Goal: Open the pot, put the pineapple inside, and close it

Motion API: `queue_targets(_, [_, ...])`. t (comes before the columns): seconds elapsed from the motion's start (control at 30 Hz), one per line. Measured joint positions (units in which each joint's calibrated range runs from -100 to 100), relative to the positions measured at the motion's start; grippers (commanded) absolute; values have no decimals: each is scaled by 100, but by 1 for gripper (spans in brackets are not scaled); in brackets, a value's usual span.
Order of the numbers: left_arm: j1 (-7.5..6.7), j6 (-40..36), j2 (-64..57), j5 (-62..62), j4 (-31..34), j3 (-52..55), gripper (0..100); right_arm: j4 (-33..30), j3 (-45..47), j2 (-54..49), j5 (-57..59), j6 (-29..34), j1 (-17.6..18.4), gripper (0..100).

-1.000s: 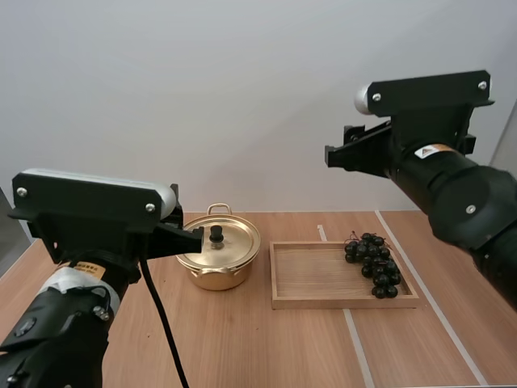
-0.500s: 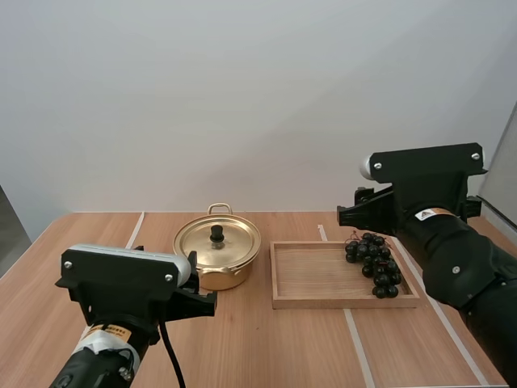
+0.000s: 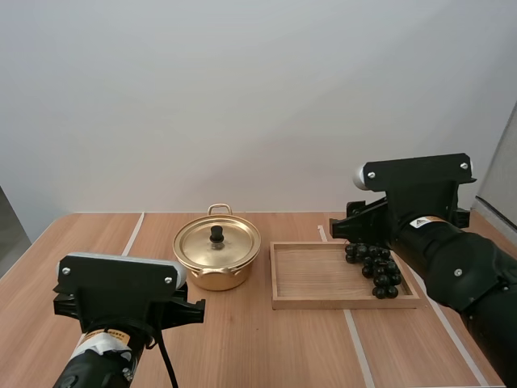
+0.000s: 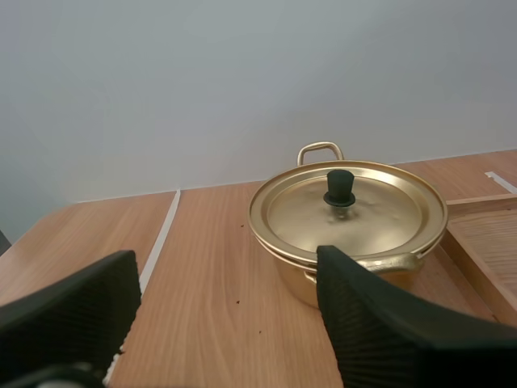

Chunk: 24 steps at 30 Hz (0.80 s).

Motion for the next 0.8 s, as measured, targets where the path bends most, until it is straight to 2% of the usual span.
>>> queue_targets(0.13, [0, 0, 0, 0, 25, 0, 100, 128, 0, 0, 555, 0, 0, 100])
queue_targets(0.3, [0, 0, 0, 0, 25, 0, 100, -42, 78, -70, 859, 0, 0, 100])
queue_targets(0.63, [0, 0, 0, 19, 25, 0, 100, -89, 2053, -1775, -870, 0, 126, 100])
queue_targets(0.8, [0, 0, 0, 19, 25, 0, 100, -89, 2238, -2236, -1416, 0, 125, 100])
